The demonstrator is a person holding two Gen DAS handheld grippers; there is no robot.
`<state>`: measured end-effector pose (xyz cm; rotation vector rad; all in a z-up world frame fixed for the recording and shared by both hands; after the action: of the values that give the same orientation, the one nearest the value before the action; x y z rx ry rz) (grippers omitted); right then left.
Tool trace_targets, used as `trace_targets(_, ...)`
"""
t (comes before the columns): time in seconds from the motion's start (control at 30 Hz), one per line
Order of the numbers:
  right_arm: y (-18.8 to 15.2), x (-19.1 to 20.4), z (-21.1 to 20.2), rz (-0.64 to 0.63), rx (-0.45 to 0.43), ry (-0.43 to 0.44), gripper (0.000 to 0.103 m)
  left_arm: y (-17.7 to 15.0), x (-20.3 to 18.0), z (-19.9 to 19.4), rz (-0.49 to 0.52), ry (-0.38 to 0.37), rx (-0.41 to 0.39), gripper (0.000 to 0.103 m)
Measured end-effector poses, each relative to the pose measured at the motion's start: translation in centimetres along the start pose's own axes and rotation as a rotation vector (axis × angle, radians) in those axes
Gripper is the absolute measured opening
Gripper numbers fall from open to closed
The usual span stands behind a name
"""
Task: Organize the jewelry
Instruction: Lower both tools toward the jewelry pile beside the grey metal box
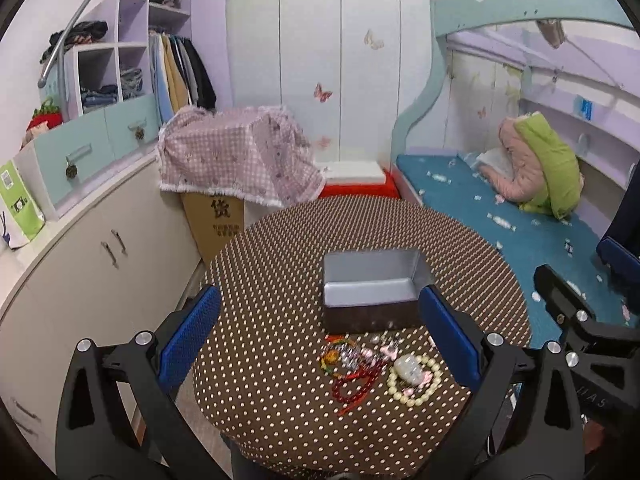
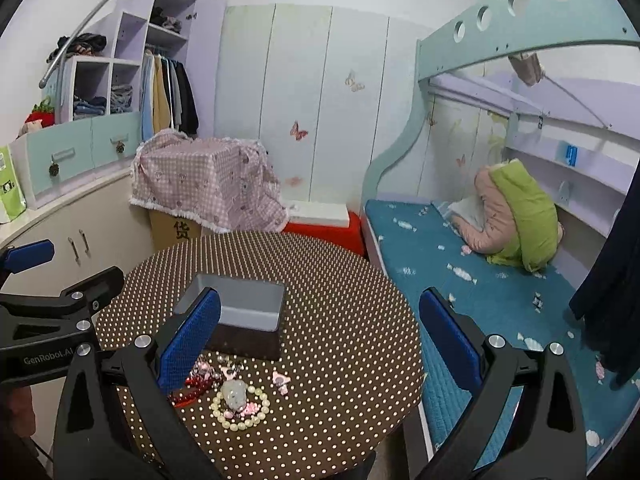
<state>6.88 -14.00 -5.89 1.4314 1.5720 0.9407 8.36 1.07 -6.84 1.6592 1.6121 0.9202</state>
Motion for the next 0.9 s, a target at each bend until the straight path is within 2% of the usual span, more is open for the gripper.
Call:
trace_targets(0.3, -3.7, -0.3, 3.6, 0.023, 0.162, 0.010, 0.096, -4.8, 1.3, 5.4, -0.011, 0.016, 0.205, 0.098)
trace_targets(0.53, -6.8, -0.1, 6.5, 0.012, 0.295, 0.001, 0.096, -8.1, 2.4, 8.8, -0.020, 0.035, 0.330, 0.098)
trace_targets(0.8, -9.9, 0.0, 9.6, -0.014, 0.417, -0.014, 0.096, -11.1, 2.9, 12.6, -0.020, 0.041, 0.449, 0.098)
trace_targets(0.9, -10.7, 0.0, 10.4, -0.025, 0.452, -0.021, 0.096, -11.6, 2.7, 13.4, -0.012, 0.030, 0.464, 0.098)
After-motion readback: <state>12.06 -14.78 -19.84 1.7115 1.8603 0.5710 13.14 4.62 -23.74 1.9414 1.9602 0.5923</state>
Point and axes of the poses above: each gripper's, at about its wrist camera, not at the fingertips, and z roughly the way its jaws point, x to its left, y to its top, the point moved 5 cm from there along z, roughly the way its jaws point
